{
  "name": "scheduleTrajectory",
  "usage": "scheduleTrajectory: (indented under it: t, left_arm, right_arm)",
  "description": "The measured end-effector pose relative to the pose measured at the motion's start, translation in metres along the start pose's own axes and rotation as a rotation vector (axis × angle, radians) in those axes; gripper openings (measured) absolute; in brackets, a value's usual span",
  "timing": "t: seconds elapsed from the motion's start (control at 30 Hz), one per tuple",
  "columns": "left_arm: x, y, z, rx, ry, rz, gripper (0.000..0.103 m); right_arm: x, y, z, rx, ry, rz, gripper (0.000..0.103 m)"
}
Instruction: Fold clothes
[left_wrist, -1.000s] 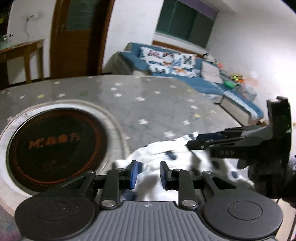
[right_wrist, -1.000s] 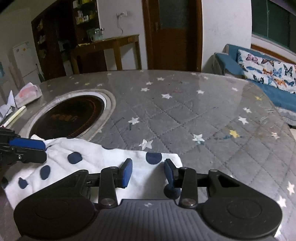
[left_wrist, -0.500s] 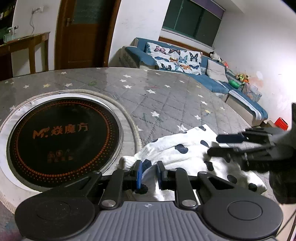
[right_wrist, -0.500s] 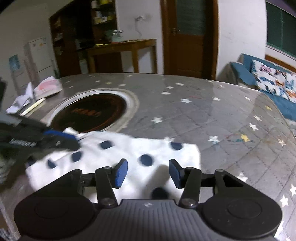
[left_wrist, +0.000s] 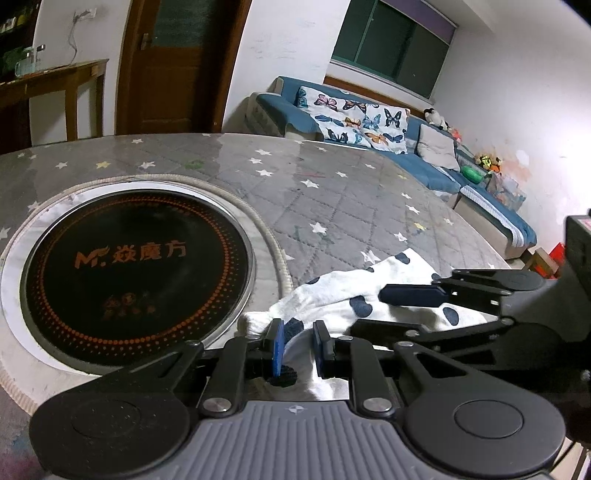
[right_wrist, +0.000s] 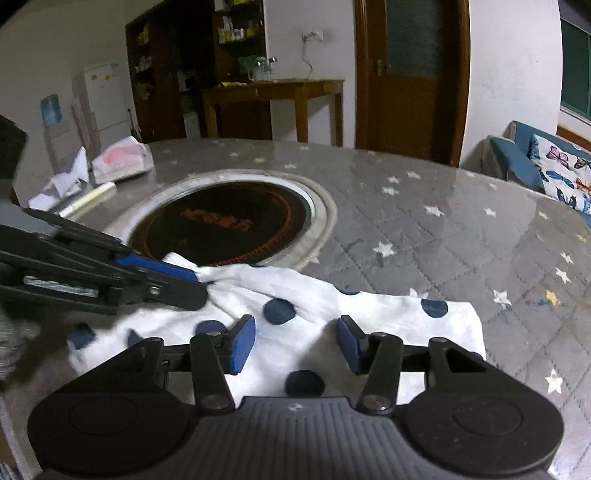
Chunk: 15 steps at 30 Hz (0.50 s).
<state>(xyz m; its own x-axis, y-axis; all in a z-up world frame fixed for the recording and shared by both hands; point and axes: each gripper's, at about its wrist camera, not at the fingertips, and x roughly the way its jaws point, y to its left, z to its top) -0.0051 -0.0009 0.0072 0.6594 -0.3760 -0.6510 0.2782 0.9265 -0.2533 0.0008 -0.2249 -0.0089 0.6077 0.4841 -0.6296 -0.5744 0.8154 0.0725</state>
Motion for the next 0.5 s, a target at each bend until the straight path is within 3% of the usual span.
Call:
scheduleTrajectory:
  t: [0.2, 0.5]
  left_arm:
    - [0.0, -0.001, -0.001, -0.001, -0.006, 0.002, 0.019]
    - [-0.002, -0.001, -0.007, 0.008, -0.024, 0.004, 0.02]
  right_arm:
    - [-0.017, 0.024, -0.011, -0.038, -0.003, 0.075, 0.05]
    - [-0.033, 0.061, -0.037, -0.103, -0.035, 0.081, 0.05]
